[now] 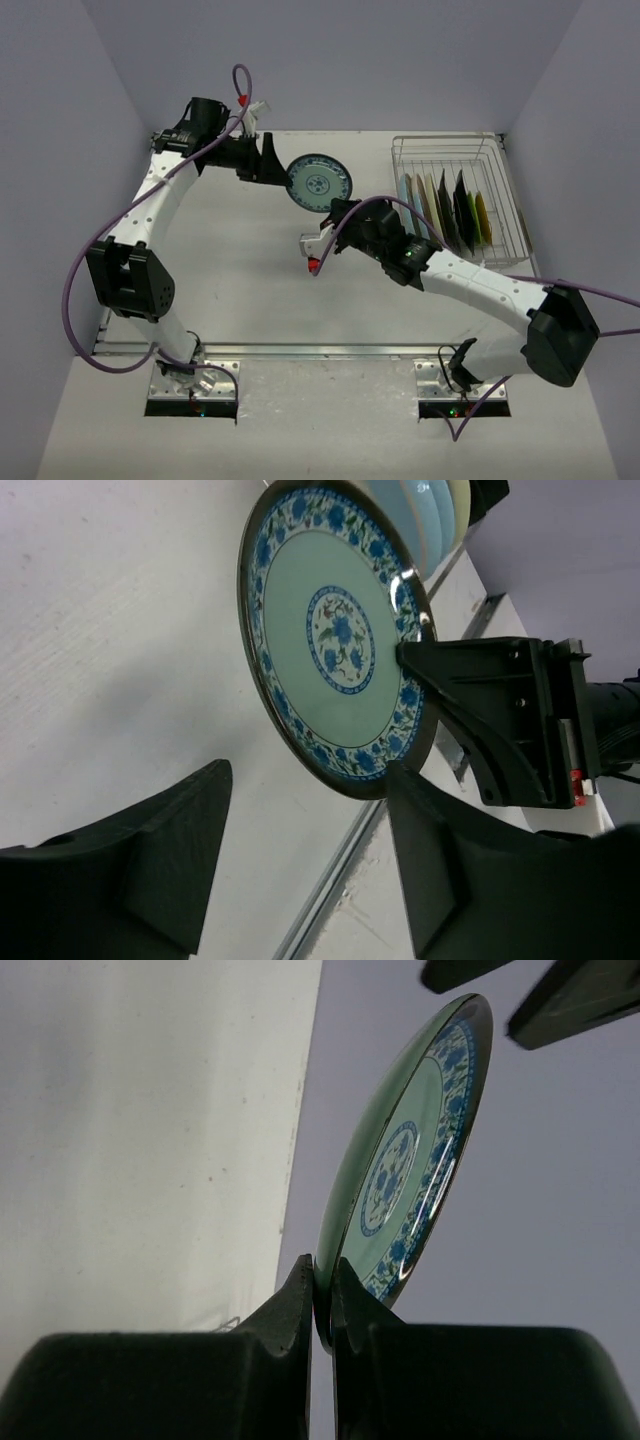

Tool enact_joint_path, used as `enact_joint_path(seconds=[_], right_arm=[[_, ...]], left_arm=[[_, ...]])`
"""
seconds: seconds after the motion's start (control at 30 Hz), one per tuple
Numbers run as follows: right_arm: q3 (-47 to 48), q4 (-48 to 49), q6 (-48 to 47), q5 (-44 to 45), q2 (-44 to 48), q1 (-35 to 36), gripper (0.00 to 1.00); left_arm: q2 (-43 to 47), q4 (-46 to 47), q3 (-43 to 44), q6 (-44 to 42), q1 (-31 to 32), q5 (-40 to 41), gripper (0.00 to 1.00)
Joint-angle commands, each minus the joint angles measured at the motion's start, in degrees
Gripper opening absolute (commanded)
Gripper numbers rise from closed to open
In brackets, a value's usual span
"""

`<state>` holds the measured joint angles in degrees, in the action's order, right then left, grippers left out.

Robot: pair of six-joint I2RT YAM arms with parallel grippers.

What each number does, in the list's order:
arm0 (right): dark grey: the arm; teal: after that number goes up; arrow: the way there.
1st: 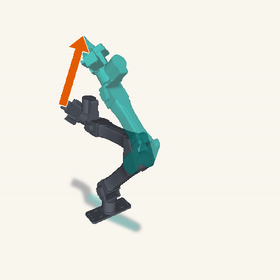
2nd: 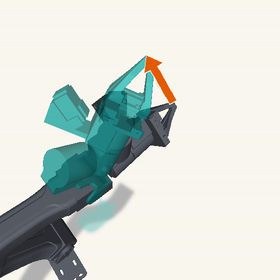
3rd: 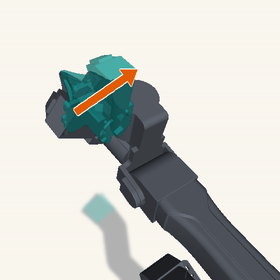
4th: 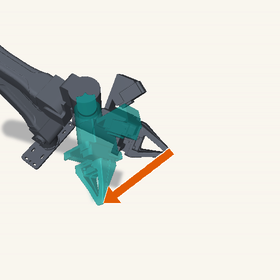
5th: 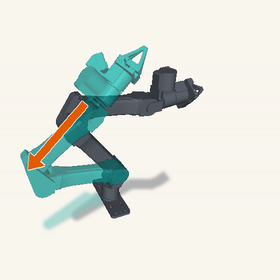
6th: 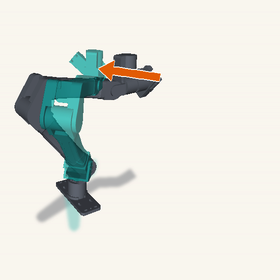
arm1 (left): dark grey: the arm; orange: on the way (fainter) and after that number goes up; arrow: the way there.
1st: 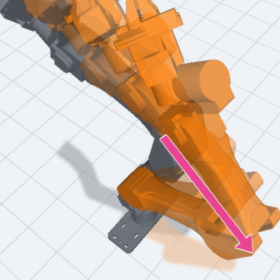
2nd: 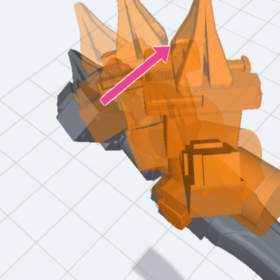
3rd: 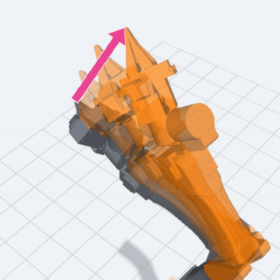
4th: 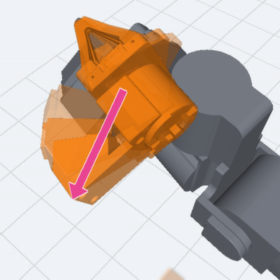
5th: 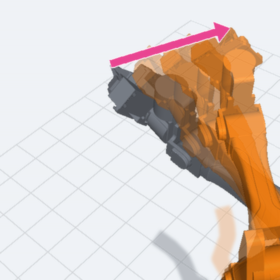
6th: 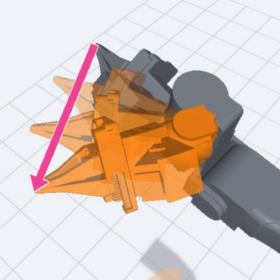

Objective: Unload the plates from the dish rack

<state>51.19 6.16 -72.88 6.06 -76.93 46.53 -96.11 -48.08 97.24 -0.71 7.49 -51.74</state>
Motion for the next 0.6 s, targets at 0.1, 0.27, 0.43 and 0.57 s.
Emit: enact_joint_path(seconds=[0.1,0.27,0.43,0.57], right_arm=[[-2.4,19.0,-5.7,5.1,-0.7,3.0,0.0],[-6.3,24.2,-8.6,5.1,-0.1,3.9,0.0],[-9.0,27.5,-10.3,4.7,0.7,4.8,0.0],[-10.3,28.2,-10.9,4.9,1.3,5.6,0.0]], left_arm=[[-2.1,-4.2,-2.1,-4.7,0.2,-4.6,0.39],[-2.0,-2.4,-4.3,-3.5,0.2,-6.5,0.24],[-1.5,1.8,-7.2,-0.3,0.2,-8.7,0.14],[-0.9,6.6,-9.6,3.6,-0.2,-6.9,0.0]])
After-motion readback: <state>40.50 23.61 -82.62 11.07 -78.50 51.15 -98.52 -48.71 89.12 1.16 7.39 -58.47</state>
